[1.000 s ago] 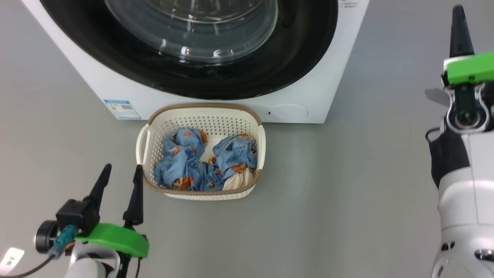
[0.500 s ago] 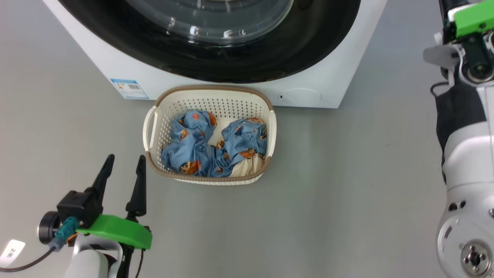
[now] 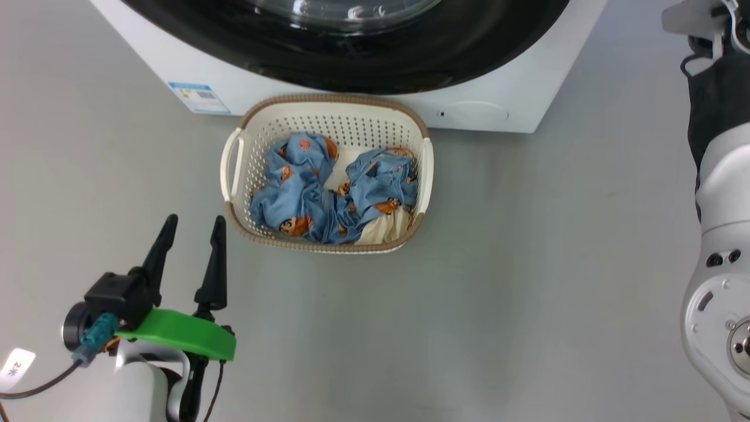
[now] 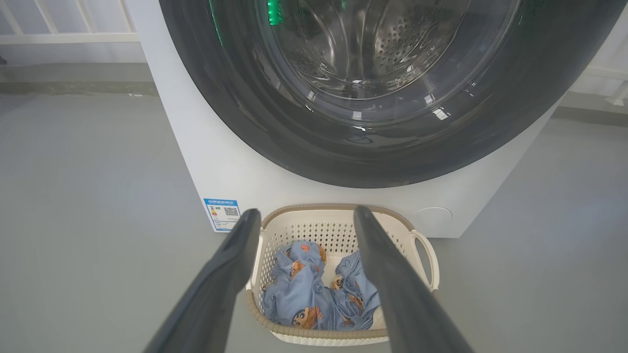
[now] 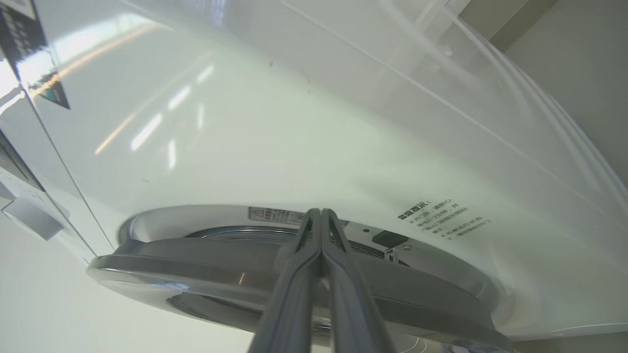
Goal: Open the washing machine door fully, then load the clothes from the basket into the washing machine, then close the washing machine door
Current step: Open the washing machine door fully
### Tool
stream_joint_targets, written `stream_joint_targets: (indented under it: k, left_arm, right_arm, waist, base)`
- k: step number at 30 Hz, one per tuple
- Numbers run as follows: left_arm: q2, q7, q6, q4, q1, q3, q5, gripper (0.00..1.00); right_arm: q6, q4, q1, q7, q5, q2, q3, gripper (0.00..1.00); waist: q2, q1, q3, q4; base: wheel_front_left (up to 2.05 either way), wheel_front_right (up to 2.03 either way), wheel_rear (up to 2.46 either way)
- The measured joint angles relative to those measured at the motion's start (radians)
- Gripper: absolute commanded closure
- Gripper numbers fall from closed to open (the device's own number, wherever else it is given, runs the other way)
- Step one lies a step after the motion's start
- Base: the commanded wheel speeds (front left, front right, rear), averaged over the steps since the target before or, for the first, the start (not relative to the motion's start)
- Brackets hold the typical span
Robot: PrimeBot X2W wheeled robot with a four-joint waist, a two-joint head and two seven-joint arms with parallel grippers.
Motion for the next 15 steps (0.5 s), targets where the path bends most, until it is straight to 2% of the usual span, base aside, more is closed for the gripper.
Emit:
stream_joint_targets:
  k: [15]
  left_arm:
    - [-0.01,0.0,0.0,-0.011,-0.045,-0.019,-0.054,0.0]
  right_arm:
    - [0.0,0.042,-0.101,0.087,-0.098,0.011,-0.001,1.0]
  waist:
    - [0.0,0.0,0.073,0.018]
  base:
    - [0.0,0.0,0.0]
